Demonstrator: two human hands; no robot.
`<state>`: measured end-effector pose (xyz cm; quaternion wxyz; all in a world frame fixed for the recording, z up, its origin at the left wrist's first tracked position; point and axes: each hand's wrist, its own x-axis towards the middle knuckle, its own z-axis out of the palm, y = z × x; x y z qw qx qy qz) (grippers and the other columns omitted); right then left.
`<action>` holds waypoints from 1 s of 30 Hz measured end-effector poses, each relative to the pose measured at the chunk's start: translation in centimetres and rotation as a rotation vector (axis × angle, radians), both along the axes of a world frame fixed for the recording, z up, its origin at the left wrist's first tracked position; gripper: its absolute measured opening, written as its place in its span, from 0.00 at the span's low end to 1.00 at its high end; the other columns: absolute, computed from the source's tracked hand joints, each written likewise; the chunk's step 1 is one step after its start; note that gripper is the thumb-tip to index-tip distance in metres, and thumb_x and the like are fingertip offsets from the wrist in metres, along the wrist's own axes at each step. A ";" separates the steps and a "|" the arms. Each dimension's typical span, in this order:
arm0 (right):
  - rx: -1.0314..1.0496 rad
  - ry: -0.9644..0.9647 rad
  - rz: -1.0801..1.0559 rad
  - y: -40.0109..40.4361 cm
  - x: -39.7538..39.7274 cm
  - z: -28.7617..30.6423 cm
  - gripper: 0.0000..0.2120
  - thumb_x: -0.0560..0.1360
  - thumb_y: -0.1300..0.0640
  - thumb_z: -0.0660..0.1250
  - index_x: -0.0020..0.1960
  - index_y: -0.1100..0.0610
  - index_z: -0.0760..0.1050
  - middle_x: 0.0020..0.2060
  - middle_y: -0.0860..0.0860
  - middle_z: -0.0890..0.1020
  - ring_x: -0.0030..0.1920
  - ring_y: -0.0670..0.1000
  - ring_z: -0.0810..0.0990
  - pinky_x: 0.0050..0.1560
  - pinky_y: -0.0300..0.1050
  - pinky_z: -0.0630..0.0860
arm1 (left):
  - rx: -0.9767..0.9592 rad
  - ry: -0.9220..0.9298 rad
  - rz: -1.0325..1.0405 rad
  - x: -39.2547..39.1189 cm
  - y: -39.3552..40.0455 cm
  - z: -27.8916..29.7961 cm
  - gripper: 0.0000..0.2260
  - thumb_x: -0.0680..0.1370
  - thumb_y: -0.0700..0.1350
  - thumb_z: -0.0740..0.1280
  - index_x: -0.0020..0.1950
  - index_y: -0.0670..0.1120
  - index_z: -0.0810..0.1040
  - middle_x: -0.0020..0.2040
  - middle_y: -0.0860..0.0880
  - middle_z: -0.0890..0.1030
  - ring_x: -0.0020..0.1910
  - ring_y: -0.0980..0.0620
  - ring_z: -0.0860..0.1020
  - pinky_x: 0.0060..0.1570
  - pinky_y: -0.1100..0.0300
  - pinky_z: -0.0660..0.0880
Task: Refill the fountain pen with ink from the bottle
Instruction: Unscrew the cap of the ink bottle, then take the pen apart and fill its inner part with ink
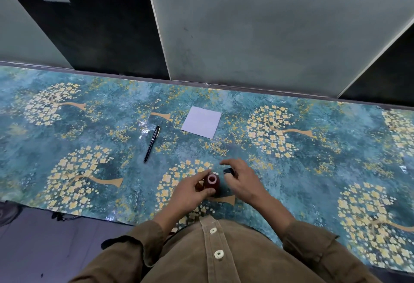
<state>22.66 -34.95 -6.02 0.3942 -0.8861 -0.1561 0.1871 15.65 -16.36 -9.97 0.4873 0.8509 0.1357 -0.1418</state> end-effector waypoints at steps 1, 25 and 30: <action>-0.011 0.023 -0.022 -0.5 -0.2 -0.6 0.19 0.71 0.52 0.60 0.59 0.50 0.80 0.46 0.47 0.74 0.46 0.46 0.74 0.45 0.34 0.66 | 0.009 -0.001 0.030 -0.4 -0.1 0.1 0.30 0.67 0.55 0.76 0.69 0.63 0.74 0.59 0.56 0.84 0.54 0.56 0.82 0.62 0.55 0.77; 0.046 0.055 -0.281 -4.7 -3.1 -2.4 0.15 0.73 0.52 0.74 0.55 0.49 0.72 0.46 0.45 0.75 0.41 0.47 0.76 0.41 0.45 0.72 | 0.085 -0.061 0.420 -1.4 4.1 1.1 0.07 0.78 0.45 0.71 0.56 0.51 0.82 0.50 0.51 0.84 0.45 0.50 0.83 0.44 0.54 0.82; 0.051 -0.019 -0.392 -3.5 -3.8 -0.3 0.12 0.74 0.55 0.72 0.55 0.50 0.73 0.50 0.48 0.76 0.45 0.49 0.78 0.45 0.48 0.75 | 0.253 -0.110 0.415 3.2 8.6 2.5 0.08 0.79 0.47 0.69 0.56 0.47 0.83 0.51 0.48 0.84 0.50 0.48 0.81 0.48 0.58 0.74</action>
